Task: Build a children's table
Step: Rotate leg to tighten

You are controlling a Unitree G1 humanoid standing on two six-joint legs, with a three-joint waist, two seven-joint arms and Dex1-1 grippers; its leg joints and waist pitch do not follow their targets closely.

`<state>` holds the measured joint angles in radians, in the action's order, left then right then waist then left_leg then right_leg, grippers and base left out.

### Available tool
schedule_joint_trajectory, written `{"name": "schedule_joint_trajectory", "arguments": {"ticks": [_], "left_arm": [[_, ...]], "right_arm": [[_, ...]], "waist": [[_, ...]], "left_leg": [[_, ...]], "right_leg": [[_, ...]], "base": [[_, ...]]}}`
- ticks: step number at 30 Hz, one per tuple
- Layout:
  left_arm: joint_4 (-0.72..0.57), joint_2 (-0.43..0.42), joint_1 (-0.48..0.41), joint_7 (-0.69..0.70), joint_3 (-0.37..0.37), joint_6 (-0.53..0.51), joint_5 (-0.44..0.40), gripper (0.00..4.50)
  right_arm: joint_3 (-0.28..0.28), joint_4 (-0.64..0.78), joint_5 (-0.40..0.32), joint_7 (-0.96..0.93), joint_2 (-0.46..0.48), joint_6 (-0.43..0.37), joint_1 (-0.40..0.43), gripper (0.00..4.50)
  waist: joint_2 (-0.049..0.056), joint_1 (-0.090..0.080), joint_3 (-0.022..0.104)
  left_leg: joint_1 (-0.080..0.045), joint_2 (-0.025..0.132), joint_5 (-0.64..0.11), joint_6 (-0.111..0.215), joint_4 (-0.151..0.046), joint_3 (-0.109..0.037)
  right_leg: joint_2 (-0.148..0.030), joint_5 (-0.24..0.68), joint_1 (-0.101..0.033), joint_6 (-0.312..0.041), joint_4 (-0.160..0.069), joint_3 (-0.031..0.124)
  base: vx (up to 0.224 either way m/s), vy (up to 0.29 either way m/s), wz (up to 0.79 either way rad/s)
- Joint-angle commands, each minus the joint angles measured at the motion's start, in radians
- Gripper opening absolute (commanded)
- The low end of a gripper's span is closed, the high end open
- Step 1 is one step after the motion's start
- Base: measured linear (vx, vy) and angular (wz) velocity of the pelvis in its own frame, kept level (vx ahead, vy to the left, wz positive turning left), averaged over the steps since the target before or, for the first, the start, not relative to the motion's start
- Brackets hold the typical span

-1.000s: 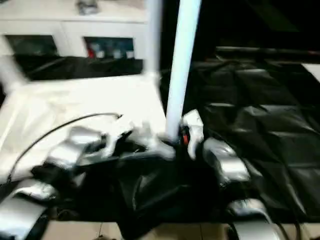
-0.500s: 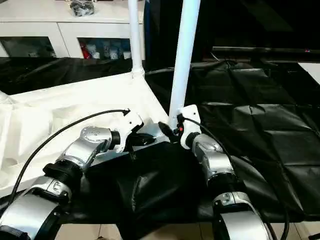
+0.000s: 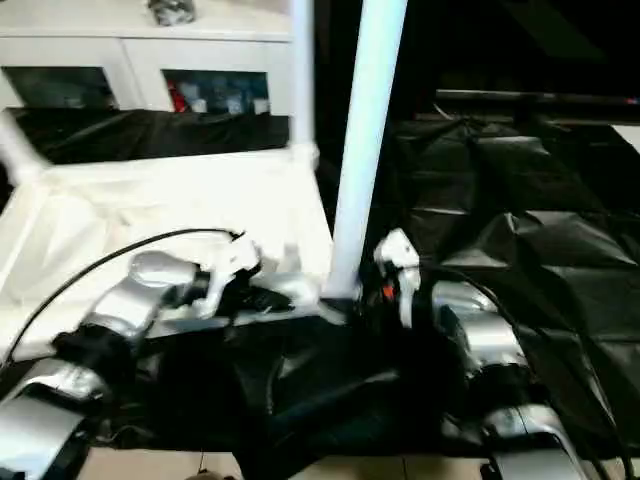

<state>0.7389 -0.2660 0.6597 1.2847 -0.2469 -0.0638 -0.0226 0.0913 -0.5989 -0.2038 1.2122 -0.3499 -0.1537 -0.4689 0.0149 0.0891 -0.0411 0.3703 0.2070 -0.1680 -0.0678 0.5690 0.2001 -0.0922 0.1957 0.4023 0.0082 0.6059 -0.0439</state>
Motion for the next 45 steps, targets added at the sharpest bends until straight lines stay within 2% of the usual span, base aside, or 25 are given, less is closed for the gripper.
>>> {"name": "schedule_joint_trajectory", "arguments": {"ticks": [1,4,8,11,17,20,21,22,23,25,26,28,29,30,32,34,35,36,38,40,42,44,45], "left_arm": [[-0.033,0.019,0.008,0.013,-0.003,0.012,0.038,0.00],[-0.039,0.005,0.005,0.046,-0.010,0.011,0.044,0.00],[-0.044,0.001,0.004,0.059,-0.009,0.007,0.044,0.00],[-0.050,0.002,0.003,0.064,-0.009,0.003,0.044,0.00],[-0.042,0.016,0.005,0.025,-0.001,0.002,0.037,0.00],[-0.024,0.038,0.016,-0.034,0.010,0.000,0.028,0.00],[-0.023,0.041,0.017,-0.040,0.012,-0.002,0.028,0.00],[-0.011,0.056,0.025,-0.080,0.017,-0.005,0.020,0.00],[-0.011,0.056,0.025,-0.080,0.017,-0.005,0.020,0.00],[0.009,0.085,0.038,-0.142,0.020,-0.009,0.006,0.00],[0.009,0.085,0.038,-0.142,0.020,-0.009,0.006,0.00],[0.037,0.129,0.062,-0.241,0.031,-0.022,-0.008,0.00],[0.037,0.129,0.062,-0.241,0.031,-0.022,-0.008,0.00],[0.048,0.150,0.073,-0.288,0.036,-0.028,-0.014,0.00],[0.057,0.178,0.083,-0.340,0.039,-0.037,-0.018,0.00],[0.048,0.203,0.078,-0.355,0.031,-0.039,-0.017,0.00],[0.045,0.207,0.076,-0.356,0.030,-0.039,-0.017,0.00],[0.039,0.214,0.073,-0.359,0.026,-0.040,-0.018,0.00],[0.030,0.215,0.065,-0.344,0.021,-0.038,-0.016,0.00],[0.016,0.205,0.052,-0.311,0.016,-0.033,-0.011,0.00],[0.007,0.179,0.041,-0.262,0.013,-0.017,-0.006,0.00],[0.006,0.172,0.038,-0.248,0.013,-0.012,-0.004,0.00],[0.004,0.161,0.036,-0.228,0.012,-0.007,-0.002,0.00]], "right_arm": [[0.082,0.019,-0.004,0.073,0.015,-0.038,0.022,3.65],[0.093,0.038,-0.009,0.104,0.006,-0.061,0.028,3.55],[0.097,0.048,-0.014,0.116,0.007,-0.078,0.030,3.13],[0.097,0.060,-0.015,0.124,0.009,-0.093,0.036,2.86],[0.078,0.062,-0.015,0.076,0.028,-0.094,0.046,2.70],[0.046,0.000,0.021,-0.069,0.071,-0.052,0.030,2.67],[0.043,-0.009,0.029,-0.093,0.077,-0.042,0.028,2.67],[0.031,-0.046,0.046,-0.169,0.097,-0.041,0.014,2.67],[0.031,-0.046,0.046,-0.169,0.097,-0.041,0.014,2.66],[0.002,-0.096,0.055,-0.285,0.139,-0.043,-0.007,2.66],[0.002,-0.096,0.055,-0.285,0.139,-0.043,-0.007,2.66],[-0.032,-0.154,0.069,-0.448,0.189,-0.041,-0.038,2.65],[-0.032,-0.154,0.069,-0.448,0.189,-0.041,-0.038,2.65],[-0.045,-0.180,0.076,-0.523,0.210,-0.041,-0.053,2.65],[-0.064,-0.215,0.081,-0.612,0.241,-0.046,-0.073,2.65],[-0.067,-0.227,0.079,-0.628,0.270,-0.027,-0.078,2.65],[-0.067,-0.227,0.078,-0.625,0.274,-0.023,-0.078,2.65],[-0.065,-0.227,0.075,-0.617,0.284,-0.010,-0.077,3.00],[-0.071,-0.223,0.060,-0.596,0.288,-0.009,-0.077,3.35],[-0.071,-0.207,0.048,-0.555,0.278,-0.008,-0.074,3.40],[-0.051,-0.169,0.040,-0.464,0.246,-0.004,-0.063,3.71],[-0.045,-0.158,0.036,-0.437,0.236,-0.003,-0.059,3.79],[-0.035,-0.141,0.033,-0.395,0.219,0.013,-0.052,3.79]], "waist": [[-0.015,0.002,0.052],[-0.013,0.005,0.052],[-0.014,0.005,0.054],[-0.010,0.007,0.054],[-0.010,0.007,0.055],[-0.009,0.005,0.053],[-0.011,0.001,0.051],[-0.009,0.000,0.050],[-0.009,-0.003,0.049],[-0.009,-0.012,0.046],[-0.011,-0.015,0.046],[-0.009,-0.017,0.046],[-0.007,-0.025,0.046],[-0.009,-0.028,0.048],[-0.010,-0.034,0.047],[-0.013,-0.032,0.048],[-0.011,-0.032,0.048],[-0.011,-0.031,0.049],[-0.011,-0.031,0.050],[-0.009,-0.029,0.050],[-0.011,-0.027,0.052],[-0.010,-0.026,0.054],[-0.008,-0.025,0.057]], "left_leg": [[-0.012,0.027,-0.243,0.065,-0.061,-0.008],[-0.013,0.027,-0.245,0.054,-0.063,-0.008],[-0.011,0.026,-0.227,0.054,-0.061,-0.008],[-0.010,0.025,-0.224,0.054,-0.060,-0.008],[-0.012,0.026,-0.235,0.045,-0.061,-0.009],[-0.013,0.026,-0.250,0.035,-0.062,-0.008],[-0.015,0.023,-0.272,0.023,-0.064,-0.010],[-0.015,0.023,-0.279,0.020,-0.065,-0.011],[-0.014,0.023,-0.284,0.017,-0.066,-0.011],[-0.020,0.020,-0.326,-0.002,-0.069,-0.015],[-0.018,0.020,-0.330,-0.004,-0.071,-0.018],[-0.018,0.021,-0.333,-0.002,-0.072,-0.017],[-0.021,0.021,-0.341,-0.011,-0.072,-0.017],[-0.018,0.019,-0.333,-0.010,-0.071,-0.018],[-0.017,0.017,-0.340,-0.011,-0.071,-0.018],[-0.016,0.018,-0.329,0.001,-0.070,-0.017],[-0.015,0.018,-0.328,0.004,-0.071,-0.017],[-0.013,0.018,-0.313,0.013,-0.070,-0.016],[-0.013,0.017,-0.307,0.019,-0.069,-0.015],[-0.013,0.018,-0.300,0.025,-0.068,-0.014],[-0.010,0.019,-0.289,0.034,-0.068,-0.014],[-0.008,0.019,-0.263,0.042,-0.066,-0.014],[-0.007,0.019,-0.233,0.053,-0.062,-0.013]], "right_leg": [[-0.044,0.203,-0.043,-0.247,-0.077,0.028],[-0.045,0.205,-0.042,-0.244,-0.076,0.029],[-0.045,0.165,-0.045,-0.250,-0.072,0.028],[-0.045,0.157,-0.044,-0.254,-0.072,0.028],[-0.045,0.165,-0.045,-0.252,-0.072,0.028],[-0.045,0.182,-0.041,-0.251,-0.074,0.028],[-0.048,0.238,-0.041,-0.236,-0.080,0.028],[-0.048,0.258,-0.041,-0.230,-0.082,0.029],[-0.048,0.275,-0.040,-0.225,-0.084,0.029],[-0.049,0.365,-0.034,-0.197,-0.094,0.029],[-0.049,0.385,-0.036,-0.185,-0.096,0.029],[-0.049,0.384,-0.034,-0.180,-0.098,0.030],[-0.048,0.379,-0.028,-0.187,-0.097,0.031],[-0.047,0.373,-0.032,-0.184,-0.097,0.029],[-0.046,0.383,-0.032,-0.181,-0.098,0.029],[-0.046,0.366,-0.032,-0.180,-0.099,0.030],[-0.046,0.358,-0.032,-0.182,-0.098,0.030],[-0.046,0.330,-0.035,-0.184,-0.097,0.030],[-0.044,0.314,-0.034,-0.187,-0.095,0.030],[-0.045,0.298,-0.036,-0.194,-0.094,0.030],[-0.044,0.274,-0.040,-0.196,-0.092,0.030],[-0.044,0.223,-0.043,-0.210,-0.085,0.031],[-0.042,0.158,-0.046,-0.228,-0.079,0.029]], "base": [[0.000,0.000,0.00],[0.000,0.000,0.00],[0.000,0.000,0.00],[0.000,0.000,0.00],[0.000,0.000,0.00],[0.000,0.000,0.00],[0.000,0.000,0.00],[0.000,0.000,0.00],[0.000,0.000,0.00],[0.000,0.000,0.00],[0.000,0.000,0.00],[0.000,0.000,0.00],[0.000,0.000,0.00],[0.000,0.000,0.00],[0.000,0.000,0.00],[0.000,0.000,0.00],[0.000,0.000,0.00],[0.000,0.000,0.00],[0.000,0.000,0.00],[0.000,0.000,0.00],[0.000,0.000,0.00],[0.000,0.000,0.00],[0.000,0.000,0.00]]}}
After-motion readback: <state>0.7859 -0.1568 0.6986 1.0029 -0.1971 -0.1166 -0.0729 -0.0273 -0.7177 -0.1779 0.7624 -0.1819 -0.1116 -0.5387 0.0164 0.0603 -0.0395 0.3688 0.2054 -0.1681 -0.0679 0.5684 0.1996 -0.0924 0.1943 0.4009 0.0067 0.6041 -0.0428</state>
